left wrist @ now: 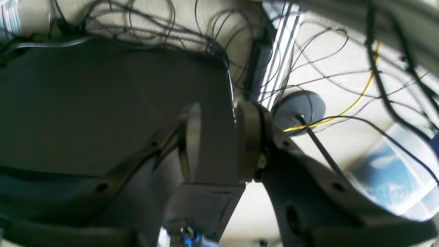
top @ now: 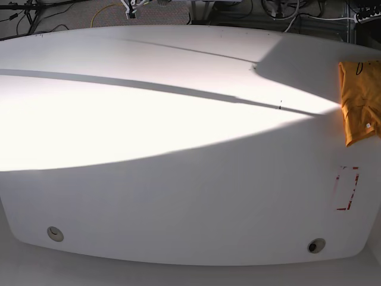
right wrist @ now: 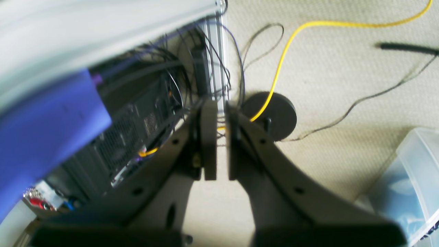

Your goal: Fold the T-shirt properly

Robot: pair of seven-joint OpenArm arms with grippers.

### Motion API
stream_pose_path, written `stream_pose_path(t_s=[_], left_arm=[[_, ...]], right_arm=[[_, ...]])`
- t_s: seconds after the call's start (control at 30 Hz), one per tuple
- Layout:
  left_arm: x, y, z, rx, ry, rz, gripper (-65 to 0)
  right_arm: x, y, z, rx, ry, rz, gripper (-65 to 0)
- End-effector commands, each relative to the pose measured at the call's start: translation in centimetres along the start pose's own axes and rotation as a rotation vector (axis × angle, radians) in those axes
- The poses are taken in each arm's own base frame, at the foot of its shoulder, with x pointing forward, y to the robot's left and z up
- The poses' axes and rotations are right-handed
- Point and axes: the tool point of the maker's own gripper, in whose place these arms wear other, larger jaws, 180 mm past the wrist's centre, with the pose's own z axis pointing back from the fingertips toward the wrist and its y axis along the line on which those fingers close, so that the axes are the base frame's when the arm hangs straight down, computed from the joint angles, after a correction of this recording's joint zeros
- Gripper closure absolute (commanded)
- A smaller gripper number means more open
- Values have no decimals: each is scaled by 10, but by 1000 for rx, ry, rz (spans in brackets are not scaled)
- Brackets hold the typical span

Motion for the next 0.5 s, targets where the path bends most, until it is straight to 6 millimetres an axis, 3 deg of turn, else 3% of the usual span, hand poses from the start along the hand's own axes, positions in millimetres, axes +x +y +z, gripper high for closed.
stream_pose_path(t_s=[0.0,0.47], left_arm=[[3,2,0,8,18,-4,-160],[7,3,-1,13,12,-5,-160]], right_arm=[[-3,-3,-1,-8,18,9,-40],[-2,9,-5,22,44,89,-40]])
